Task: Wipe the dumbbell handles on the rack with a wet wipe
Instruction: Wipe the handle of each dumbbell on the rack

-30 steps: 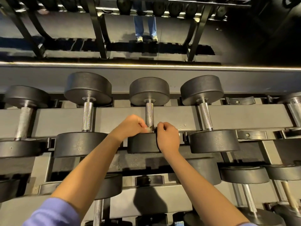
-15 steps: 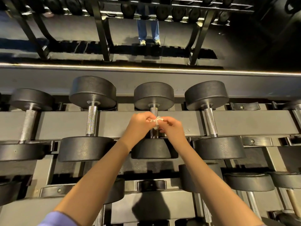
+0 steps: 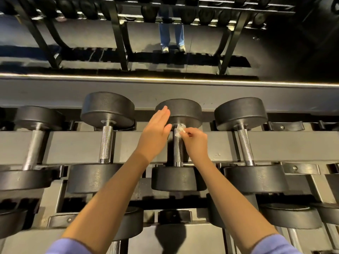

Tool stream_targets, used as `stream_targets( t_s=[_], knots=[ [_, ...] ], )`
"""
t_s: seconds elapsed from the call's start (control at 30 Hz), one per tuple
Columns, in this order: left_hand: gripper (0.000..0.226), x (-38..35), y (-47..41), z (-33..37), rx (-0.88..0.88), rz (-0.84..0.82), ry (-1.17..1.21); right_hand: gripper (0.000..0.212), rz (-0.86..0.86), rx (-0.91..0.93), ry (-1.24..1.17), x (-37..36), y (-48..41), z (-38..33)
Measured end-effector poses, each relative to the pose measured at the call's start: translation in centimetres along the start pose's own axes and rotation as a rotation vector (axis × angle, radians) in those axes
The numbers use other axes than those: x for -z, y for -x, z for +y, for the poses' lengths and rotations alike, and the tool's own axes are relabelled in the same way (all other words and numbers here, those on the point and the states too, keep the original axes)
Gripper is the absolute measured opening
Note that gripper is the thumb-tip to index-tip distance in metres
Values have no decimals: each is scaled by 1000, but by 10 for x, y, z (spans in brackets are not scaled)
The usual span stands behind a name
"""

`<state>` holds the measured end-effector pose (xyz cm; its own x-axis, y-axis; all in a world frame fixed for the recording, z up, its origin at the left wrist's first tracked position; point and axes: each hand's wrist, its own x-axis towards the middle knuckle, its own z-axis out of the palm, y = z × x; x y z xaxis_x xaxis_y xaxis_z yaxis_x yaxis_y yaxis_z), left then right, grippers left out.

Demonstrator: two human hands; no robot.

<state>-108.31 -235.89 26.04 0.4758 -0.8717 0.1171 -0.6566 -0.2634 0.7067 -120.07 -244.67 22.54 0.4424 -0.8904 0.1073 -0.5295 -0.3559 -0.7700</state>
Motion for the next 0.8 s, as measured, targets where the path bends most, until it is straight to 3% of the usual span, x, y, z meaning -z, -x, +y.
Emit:
stream_targets(
  t_s=[0.13,0.33,0.57,0.67,0.8],
  knots=[
    [49,1,-2,-1,4,-10,-14,15,-77,-19,-20,5,1,4],
    [49,3,0,1,-14,-5,-53,14,81,-6,-46,-6,-10,-4],
    [48,3,1,2,4,-8,-20,9,-239,78,134,16,13,3],
    [48,5,0,2,16,-32,-6,8,-82,136,141,5,0,1],
    [49,6,0,3,20,-46,-12,7,-41,45,65,0,-7,-5]
  ],
)
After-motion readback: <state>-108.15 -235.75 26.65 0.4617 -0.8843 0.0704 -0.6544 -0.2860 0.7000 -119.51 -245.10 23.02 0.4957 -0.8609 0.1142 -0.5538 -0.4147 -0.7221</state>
